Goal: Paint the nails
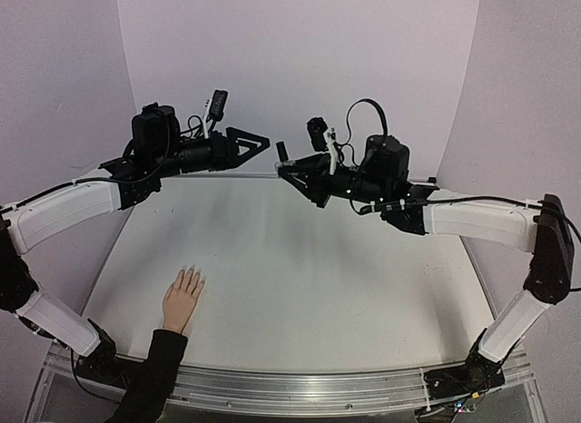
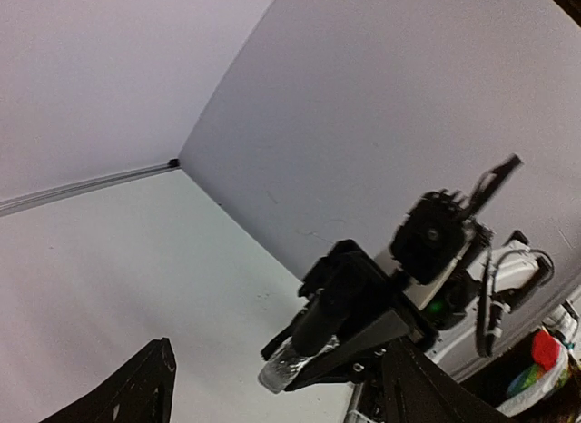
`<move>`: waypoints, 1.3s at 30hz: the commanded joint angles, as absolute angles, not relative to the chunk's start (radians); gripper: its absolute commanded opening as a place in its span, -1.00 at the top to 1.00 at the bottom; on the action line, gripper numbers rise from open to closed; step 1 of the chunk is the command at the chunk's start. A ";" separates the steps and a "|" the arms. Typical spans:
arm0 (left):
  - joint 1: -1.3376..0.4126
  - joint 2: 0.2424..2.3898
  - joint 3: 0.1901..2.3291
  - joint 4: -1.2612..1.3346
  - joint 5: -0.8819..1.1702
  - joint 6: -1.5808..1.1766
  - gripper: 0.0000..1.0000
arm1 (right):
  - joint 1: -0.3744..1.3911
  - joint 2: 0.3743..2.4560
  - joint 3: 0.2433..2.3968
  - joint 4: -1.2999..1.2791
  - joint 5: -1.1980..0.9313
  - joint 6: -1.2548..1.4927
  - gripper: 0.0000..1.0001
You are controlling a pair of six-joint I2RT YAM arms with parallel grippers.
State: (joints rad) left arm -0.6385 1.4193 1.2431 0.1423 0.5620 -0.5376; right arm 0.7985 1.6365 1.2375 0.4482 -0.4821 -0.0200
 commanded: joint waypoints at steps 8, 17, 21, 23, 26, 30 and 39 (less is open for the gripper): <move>-0.645 1.451 1.271 0.317 0.849 -0.578 -0.34 | 0.769 1.683 1.363 0.494 -0.878 0.165 1.00; -0.644 1.442 1.255 0.342 0.860 -0.578 0.12 | 0.769 1.730 1.400 0.494 -0.901 0.194 1.00; -0.644 1.443 1.256 0.341 0.860 -0.578 0.31 | 0.769 1.735 1.401 0.494 -0.887 0.193 1.00; -0.645 1.443 1.259 0.327 0.854 -0.568 0.32 | 0.770 1.733 1.401 0.496 -0.879 0.192 1.00; -0.644 1.445 1.264 0.302 0.845 -0.551 0.23 | 0.769 1.726 1.395 0.496 -0.861 0.185 1.00; -0.644 1.440 1.262 0.289 0.839 -0.539 0.22 | 0.769 1.718 1.388 0.496 -0.838 0.179 1.00; -0.646 1.427 1.289 0.194 0.747 -0.487 0.87 | 0.773 1.701 1.368 0.500 -0.663 0.186 1.00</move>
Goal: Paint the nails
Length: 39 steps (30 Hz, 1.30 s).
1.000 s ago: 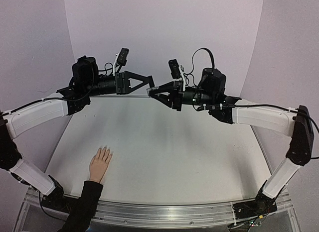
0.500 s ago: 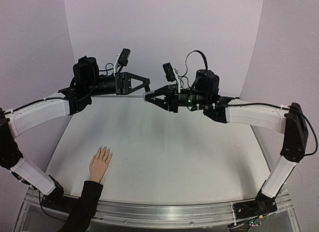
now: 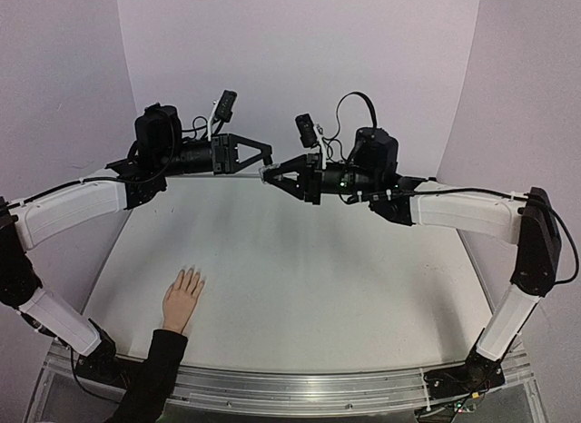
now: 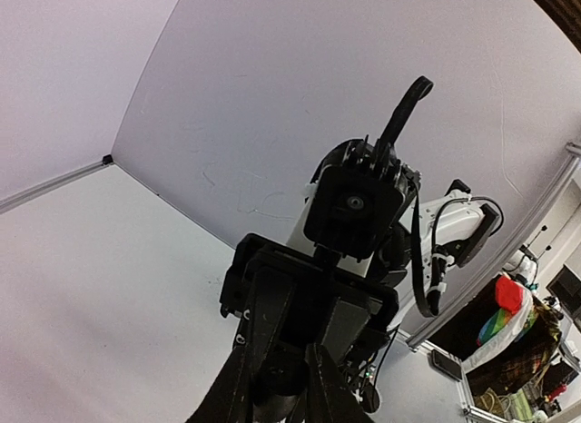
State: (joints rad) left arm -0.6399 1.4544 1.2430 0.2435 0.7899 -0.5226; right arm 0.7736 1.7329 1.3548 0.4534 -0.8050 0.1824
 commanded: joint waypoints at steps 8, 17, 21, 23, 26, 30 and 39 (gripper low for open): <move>-0.869 1.493 1.483 -0.181 -0.251 -0.408 1.00 | 0.993 1.730 1.394 0.473 0.549 -0.107 1.00; -0.873 1.527 1.525 -0.121 0.008 -0.423 0.79 | 1.021 1.734 1.346 0.567 0.368 -0.177 1.00; -0.849 1.508 1.507 -0.080 0.230 -0.411 0.11 | 0.954 1.661 1.261 0.569 -0.051 -0.093 1.00; -0.825 1.471 1.458 -0.035 0.301 -0.429 -0.07 | 0.915 1.631 1.234 0.569 -0.250 -0.070 1.00; -0.751 1.409 1.368 0.079 0.425 -0.501 -0.25 | 0.870 1.602 1.207 0.570 -0.441 -0.026 1.00; -0.678 1.362 1.262 0.221 0.585 -0.591 -0.46 | 0.809 1.604 1.224 0.577 -0.681 0.091 1.00; -0.673 1.395 1.290 0.207 0.743 -0.567 -0.46 | 0.776 1.679 1.330 0.596 -0.911 0.222 1.00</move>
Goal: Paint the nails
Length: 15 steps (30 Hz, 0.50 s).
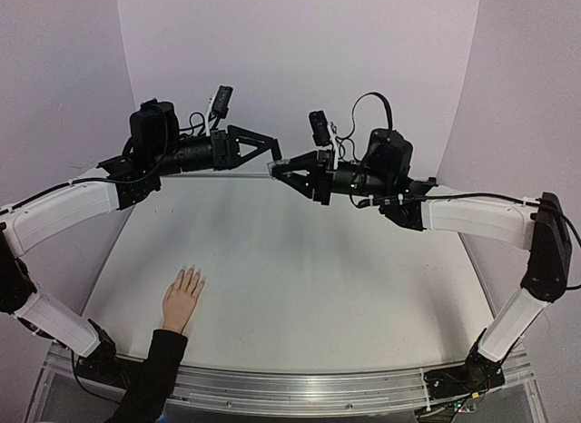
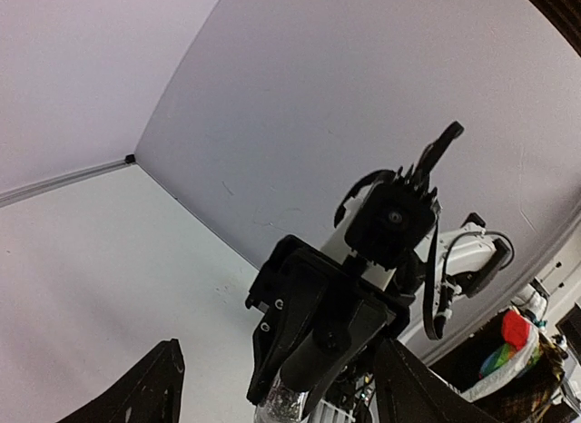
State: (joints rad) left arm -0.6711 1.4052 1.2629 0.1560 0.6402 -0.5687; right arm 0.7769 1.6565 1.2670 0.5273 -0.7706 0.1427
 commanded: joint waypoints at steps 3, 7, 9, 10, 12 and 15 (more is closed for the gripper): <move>-0.674 1.393 1.288 0.193 0.740 -0.548 -0.43 | 0.776 1.692 1.345 0.606 -0.920 0.247 1.00; -0.674 1.399 1.287 0.194 0.757 -0.541 -0.26 | 0.776 1.706 1.353 0.606 -0.919 0.254 1.00; -0.673 1.399 1.288 0.196 0.754 -0.540 -0.14 | 0.775 1.718 1.363 0.606 -0.925 0.260 1.00; -0.673 1.398 1.287 0.196 0.753 -0.538 -0.09 | 0.775 1.723 1.367 0.606 -0.924 0.263 1.00; -0.673 1.397 1.291 0.194 0.753 -0.533 0.01 | 0.775 1.726 1.367 0.607 -0.911 0.260 1.00; -0.673 1.402 1.299 0.178 0.756 -0.522 0.09 | 0.773 1.727 1.367 0.608 -0.893 0.254 1.00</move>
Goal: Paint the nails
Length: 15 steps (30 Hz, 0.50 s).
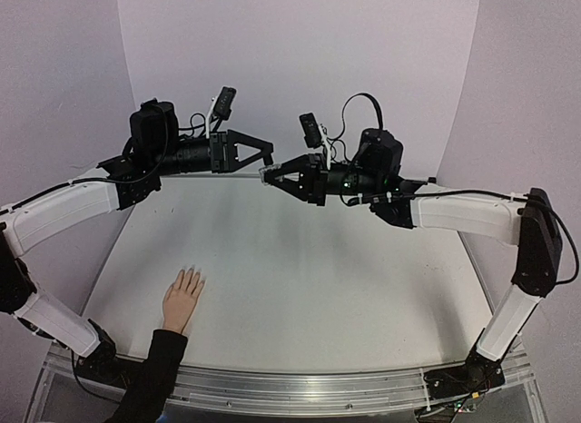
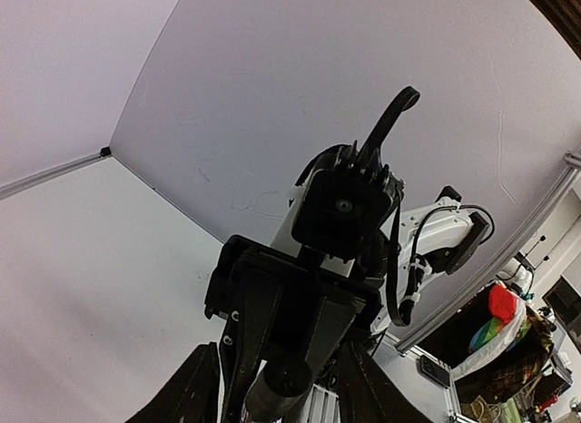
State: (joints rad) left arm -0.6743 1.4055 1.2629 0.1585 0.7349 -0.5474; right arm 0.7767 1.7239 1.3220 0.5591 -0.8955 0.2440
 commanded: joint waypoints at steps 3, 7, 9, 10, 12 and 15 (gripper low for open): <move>-0.673 1.407 1.305 0.158 0.752 -0.507 0.13 | 0.773 1.727 1.367 0.608 -0.869 0.250 1.00; -0.673 1.413 1.317 0.132 0.733 -0.489 0.13 | 0.769 1.731 1.369 0.606 -0.847 0.244 1.00; -0.673 1.416 1.322 0.127 0.728 -0.485 0.20 | 0.768 1.736 1.373 0.606 -0.845 0.244 1.00; -0.674 1.419 1.325 0.126 0.727 -0.484 0.24 | 0.768 1.737 1.374 0.606 -0.838 0.244 1.00; -0.673 1.424 1.331 0.121 0.727 -0.482 0.33 | 0.767 1.739 1.374 0.606 -0.827 0.242 1.00; -0.673 1.428 1.339 0.111 0.716 -0.474 0.53 | 0.768 1.740 1.371 0.606 -0.778 0.240 1.00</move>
